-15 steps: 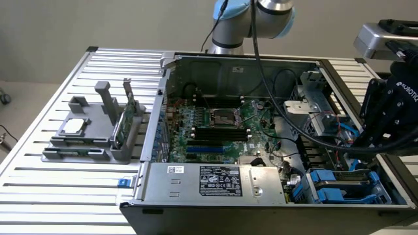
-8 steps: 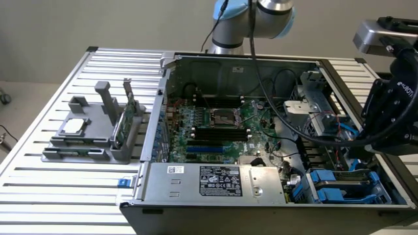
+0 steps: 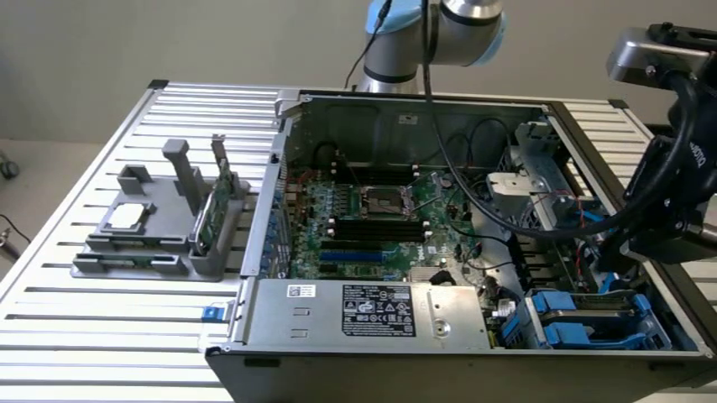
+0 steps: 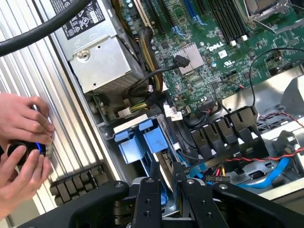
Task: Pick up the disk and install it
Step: 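Insert the disk into the insertion slot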
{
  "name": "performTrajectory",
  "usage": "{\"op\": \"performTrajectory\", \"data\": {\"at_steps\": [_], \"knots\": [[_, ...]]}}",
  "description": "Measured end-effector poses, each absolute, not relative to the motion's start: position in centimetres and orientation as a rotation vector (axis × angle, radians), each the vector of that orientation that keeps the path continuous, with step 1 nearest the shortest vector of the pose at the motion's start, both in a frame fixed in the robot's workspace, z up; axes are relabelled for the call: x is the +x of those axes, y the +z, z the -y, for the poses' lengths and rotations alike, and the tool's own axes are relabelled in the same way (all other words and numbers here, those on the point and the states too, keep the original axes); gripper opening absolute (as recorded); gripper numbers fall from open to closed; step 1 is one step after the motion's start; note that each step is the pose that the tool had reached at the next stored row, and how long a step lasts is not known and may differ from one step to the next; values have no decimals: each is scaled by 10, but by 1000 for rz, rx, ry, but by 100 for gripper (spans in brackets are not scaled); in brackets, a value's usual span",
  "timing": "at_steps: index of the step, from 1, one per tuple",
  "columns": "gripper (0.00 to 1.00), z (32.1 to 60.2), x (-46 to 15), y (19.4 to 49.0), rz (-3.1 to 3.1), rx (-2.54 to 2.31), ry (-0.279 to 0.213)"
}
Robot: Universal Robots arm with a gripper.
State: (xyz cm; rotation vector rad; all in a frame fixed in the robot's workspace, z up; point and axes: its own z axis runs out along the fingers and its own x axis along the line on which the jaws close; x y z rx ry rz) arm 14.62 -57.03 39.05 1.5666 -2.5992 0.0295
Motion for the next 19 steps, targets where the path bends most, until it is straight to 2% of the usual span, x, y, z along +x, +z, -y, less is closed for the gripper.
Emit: {"op": "performTrajectory", "data": {"at_steps": [19], "knots": [[25,570,146,390,2823,1111,2]]}}
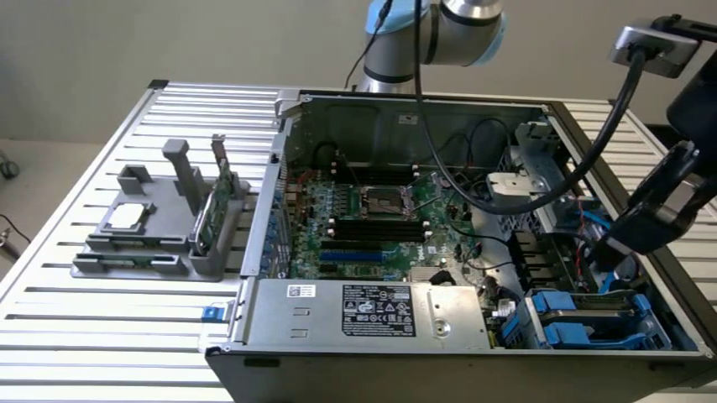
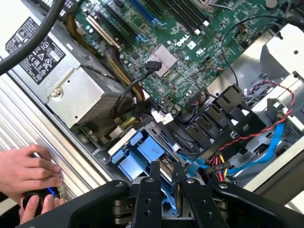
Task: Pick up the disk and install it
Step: 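Insert the disk into the insertion slot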
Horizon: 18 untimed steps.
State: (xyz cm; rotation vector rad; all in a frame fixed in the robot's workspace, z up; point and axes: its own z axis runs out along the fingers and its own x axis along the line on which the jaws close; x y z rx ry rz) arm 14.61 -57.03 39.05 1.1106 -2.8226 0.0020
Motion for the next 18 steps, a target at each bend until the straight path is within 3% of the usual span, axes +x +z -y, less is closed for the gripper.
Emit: {"op": "performTrajectory", "data": {"at_steps": [18], "knots": [[25,570,146,391,2964,651,-24]]}}
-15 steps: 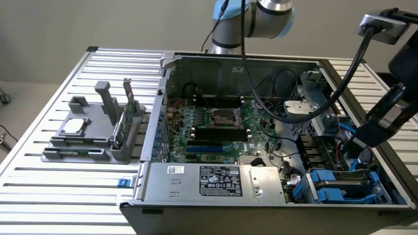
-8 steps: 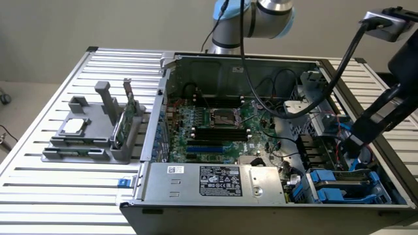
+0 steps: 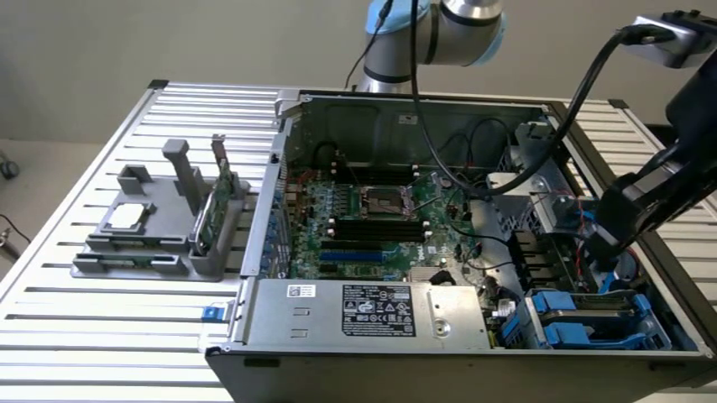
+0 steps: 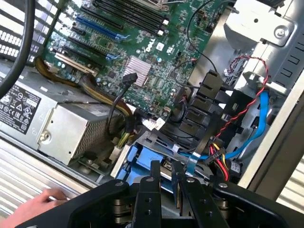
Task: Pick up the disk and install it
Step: 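Insert the disk into the insertion slot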
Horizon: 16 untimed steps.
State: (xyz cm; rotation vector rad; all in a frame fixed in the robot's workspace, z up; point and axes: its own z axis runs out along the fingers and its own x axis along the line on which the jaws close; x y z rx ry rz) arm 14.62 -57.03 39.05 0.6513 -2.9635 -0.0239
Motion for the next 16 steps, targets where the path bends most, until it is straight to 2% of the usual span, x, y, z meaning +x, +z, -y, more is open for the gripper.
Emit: {"op": "performTrajectory", "data": {"at_steps": [16], "knots": [[25,570,146,390,3029,223,-47]]}}
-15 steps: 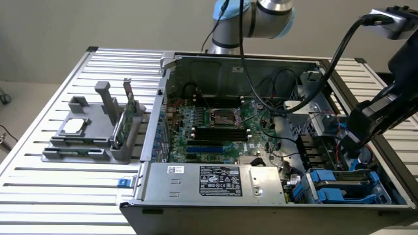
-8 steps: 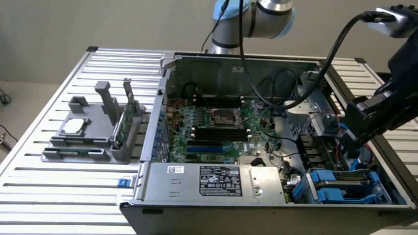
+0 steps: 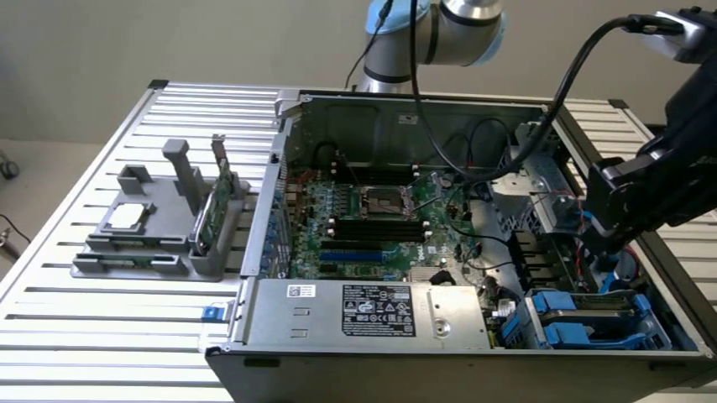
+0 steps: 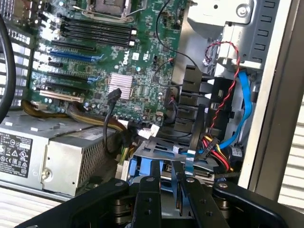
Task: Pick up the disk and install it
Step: 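Insert the disk into the insertion slot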
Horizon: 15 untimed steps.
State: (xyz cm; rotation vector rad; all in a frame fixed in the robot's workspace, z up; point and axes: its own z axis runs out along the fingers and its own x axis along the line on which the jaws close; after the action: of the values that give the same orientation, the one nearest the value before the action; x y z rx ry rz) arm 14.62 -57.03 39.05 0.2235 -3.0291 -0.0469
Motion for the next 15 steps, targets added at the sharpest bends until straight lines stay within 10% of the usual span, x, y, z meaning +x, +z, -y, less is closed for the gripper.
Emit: {"op": "performTrajectory", "data": {"at_steps": [15], "knots": [[25,570,146,390,3036,-187,-68]]}}
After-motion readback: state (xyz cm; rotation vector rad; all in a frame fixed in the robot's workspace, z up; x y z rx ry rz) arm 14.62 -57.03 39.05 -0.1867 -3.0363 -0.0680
